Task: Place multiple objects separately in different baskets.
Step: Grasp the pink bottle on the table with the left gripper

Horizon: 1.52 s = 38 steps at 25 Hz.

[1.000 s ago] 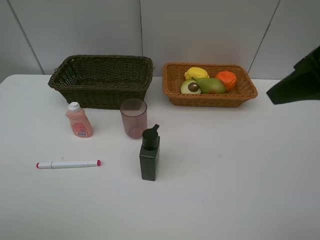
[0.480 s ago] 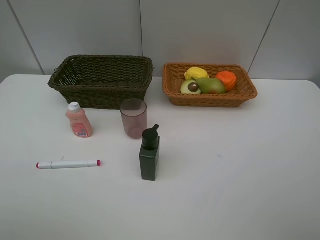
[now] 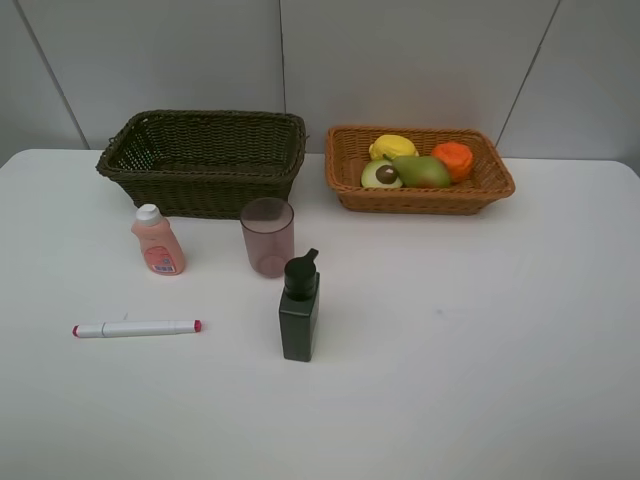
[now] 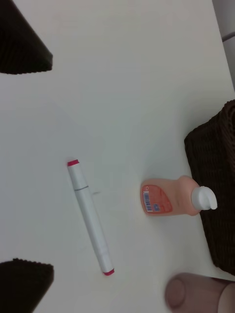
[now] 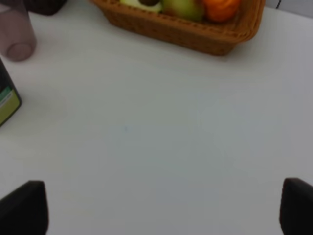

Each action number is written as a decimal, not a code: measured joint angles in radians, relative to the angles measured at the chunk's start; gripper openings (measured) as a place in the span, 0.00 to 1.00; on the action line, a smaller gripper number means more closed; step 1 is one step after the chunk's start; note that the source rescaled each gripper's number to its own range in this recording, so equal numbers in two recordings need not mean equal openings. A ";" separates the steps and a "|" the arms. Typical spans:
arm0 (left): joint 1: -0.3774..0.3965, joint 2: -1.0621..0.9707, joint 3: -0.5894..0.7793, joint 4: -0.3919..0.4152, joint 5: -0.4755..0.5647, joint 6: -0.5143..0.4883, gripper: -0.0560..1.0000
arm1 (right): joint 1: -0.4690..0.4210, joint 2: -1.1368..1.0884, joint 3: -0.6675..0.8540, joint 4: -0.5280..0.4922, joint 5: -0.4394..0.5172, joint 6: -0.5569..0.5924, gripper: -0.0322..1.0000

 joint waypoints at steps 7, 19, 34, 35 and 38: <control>0.000 0.000 0.000 0.000 0.000 0.000 1.00 | 0.000 -0.047 0.031 -0.032 -0.061 0.003 1.00; 0.000 0.000 0.000 0.000 0.000 0.000 1.00 | -0.050 -0.047 0.034 -0.049 -0.064 0.028 1.00; 0.000 0.000 0.000 0.000 0.000 0.000 1.00 | -0.142 -0.047 0.034 -0.049 -0.064 0.029 1.00; 0.000 0.000 0.000 0.000 0.000 0.000 1.00 | -0.142 -0.047 0.034 -0.049 -0.064 0.029 1.00; 0.000 0.000 0.000 0.000 0.000 0.000 1.00 | -0.142 -0.047 0.034 -0.049 -0.064 0.029 1.00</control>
